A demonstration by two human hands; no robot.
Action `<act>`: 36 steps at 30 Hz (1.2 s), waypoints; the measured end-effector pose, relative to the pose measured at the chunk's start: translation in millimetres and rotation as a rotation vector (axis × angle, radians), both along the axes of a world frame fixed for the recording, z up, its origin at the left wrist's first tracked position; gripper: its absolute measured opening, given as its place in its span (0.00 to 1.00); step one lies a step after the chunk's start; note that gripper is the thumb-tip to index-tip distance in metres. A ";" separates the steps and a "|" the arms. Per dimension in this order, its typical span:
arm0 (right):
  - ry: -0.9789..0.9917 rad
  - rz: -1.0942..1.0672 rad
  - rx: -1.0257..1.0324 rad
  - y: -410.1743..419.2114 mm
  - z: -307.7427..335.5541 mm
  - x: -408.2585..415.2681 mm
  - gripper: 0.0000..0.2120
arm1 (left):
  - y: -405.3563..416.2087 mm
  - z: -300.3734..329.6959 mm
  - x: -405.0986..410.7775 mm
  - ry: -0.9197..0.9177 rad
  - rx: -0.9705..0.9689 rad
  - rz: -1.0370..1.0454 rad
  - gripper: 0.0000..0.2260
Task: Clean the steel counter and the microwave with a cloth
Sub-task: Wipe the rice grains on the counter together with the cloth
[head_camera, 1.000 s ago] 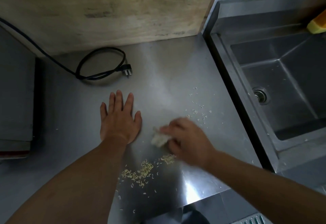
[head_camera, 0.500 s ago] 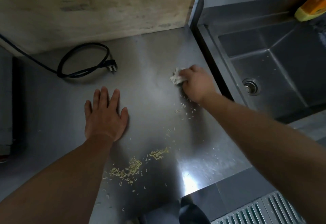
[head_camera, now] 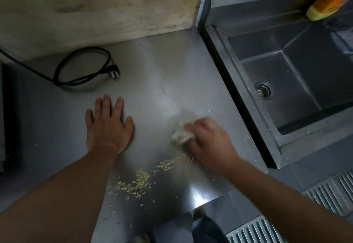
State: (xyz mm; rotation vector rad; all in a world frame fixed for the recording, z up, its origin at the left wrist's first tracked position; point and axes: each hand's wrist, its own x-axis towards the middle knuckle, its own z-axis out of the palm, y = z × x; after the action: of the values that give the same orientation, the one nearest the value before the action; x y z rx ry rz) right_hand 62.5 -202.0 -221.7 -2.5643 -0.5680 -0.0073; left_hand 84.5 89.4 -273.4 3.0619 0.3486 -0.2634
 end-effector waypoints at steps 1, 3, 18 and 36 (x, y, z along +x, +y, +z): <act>-0.035 -0.065 -0.003 -8.1 5.6 19.4 0.18 | 0.3 -0.3 0.1 0.000 0.004 -0.002 0.30; -0.089 -0.216 -0.033 -28.3 9.8 63.9 0.18 | 0.7 -1.7 -0.1 0.004 0.015 -0.006 0.30; 0.143 -0.205 -0.142 -19.3 -31.2 -15.5 0.19 | 1.7 -2.5 1.5 0.012 0.013 -0.011 0.30; 0.124 -0.344 -0.258 -72.6 -25.4 84.9 0.19 | 5.3 -5.3 4.0 -0.010 0.005 -0.024 0.30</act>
State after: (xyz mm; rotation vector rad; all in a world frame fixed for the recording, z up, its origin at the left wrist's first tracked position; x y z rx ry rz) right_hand 147.4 -274.6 -247.1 -2.8569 -0.0792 0.1119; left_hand 88.5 94.7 -278.7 3.0726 0.3127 -0.2482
